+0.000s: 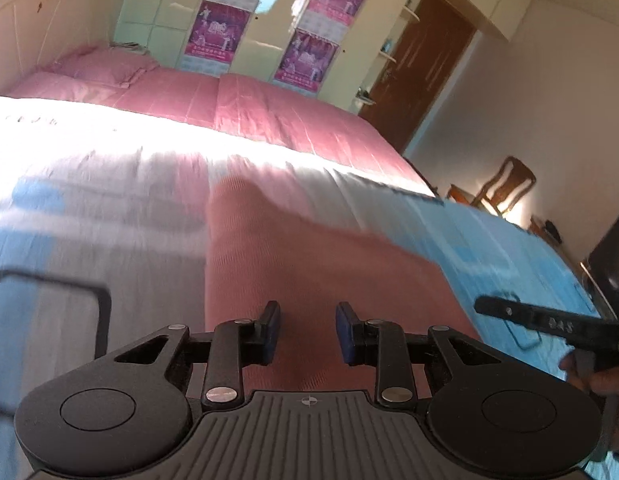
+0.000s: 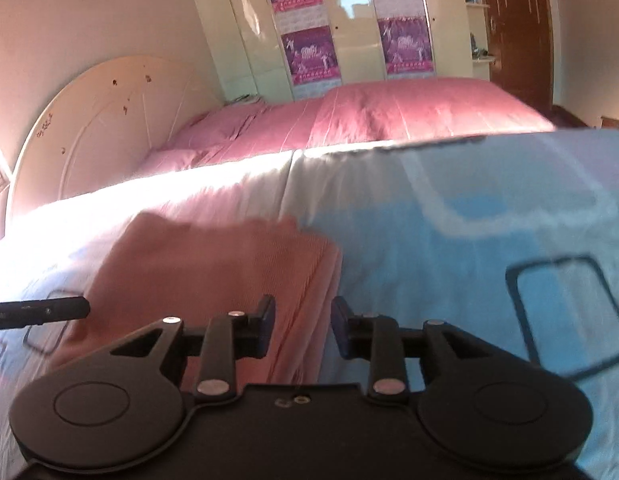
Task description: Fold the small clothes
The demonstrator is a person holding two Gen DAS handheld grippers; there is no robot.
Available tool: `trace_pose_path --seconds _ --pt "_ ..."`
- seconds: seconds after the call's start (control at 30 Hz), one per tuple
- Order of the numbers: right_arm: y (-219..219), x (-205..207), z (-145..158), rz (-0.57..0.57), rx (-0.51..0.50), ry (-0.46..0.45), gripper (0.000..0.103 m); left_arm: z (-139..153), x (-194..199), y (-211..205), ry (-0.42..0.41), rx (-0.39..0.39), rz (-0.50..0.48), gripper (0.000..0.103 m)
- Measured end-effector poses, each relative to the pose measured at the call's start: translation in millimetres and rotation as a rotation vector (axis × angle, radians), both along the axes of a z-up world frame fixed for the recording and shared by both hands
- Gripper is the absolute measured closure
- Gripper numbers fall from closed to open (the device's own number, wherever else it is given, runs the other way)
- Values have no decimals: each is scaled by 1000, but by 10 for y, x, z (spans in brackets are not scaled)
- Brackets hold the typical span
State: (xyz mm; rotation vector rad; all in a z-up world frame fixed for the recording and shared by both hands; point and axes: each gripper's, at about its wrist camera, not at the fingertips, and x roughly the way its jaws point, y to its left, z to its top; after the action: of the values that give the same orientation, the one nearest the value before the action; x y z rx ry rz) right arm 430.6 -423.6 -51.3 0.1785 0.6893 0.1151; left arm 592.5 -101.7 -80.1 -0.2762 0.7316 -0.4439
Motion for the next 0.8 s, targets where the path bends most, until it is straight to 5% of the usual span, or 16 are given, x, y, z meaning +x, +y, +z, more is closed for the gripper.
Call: trace_pose_path --seconds 0.2,0.27,0.3,0.43,0.5,0.53,0.57,0.8 --pt "277 492 -67 91 -110 8 87 10 482 -122 -22 25 -21 74" --pt "303 663 -219 80 -157 71 102 -86 632 -183 7 56 -30 74" --pt "276 731 -313 56 -200 104 103 -195 717 -211 60 62 -39 74" --pt "193 765 -332 36 -191 121 103 -216 713 -207 59 49 -24 74" --pt "175 705 -252 27 -165 122 88 -89 530 -188 13 49 -23 74" --pt "150 615 -177 21 -141 97 67 -43 402 -170 -10 57 -29 74" --pt "136 498 -102 23 -119 68 58 -5 281 -148 -25 68 -32 74" --pt "-35 -354 -34 71 76 125 71 -60 -642 231 12 64 41 74"
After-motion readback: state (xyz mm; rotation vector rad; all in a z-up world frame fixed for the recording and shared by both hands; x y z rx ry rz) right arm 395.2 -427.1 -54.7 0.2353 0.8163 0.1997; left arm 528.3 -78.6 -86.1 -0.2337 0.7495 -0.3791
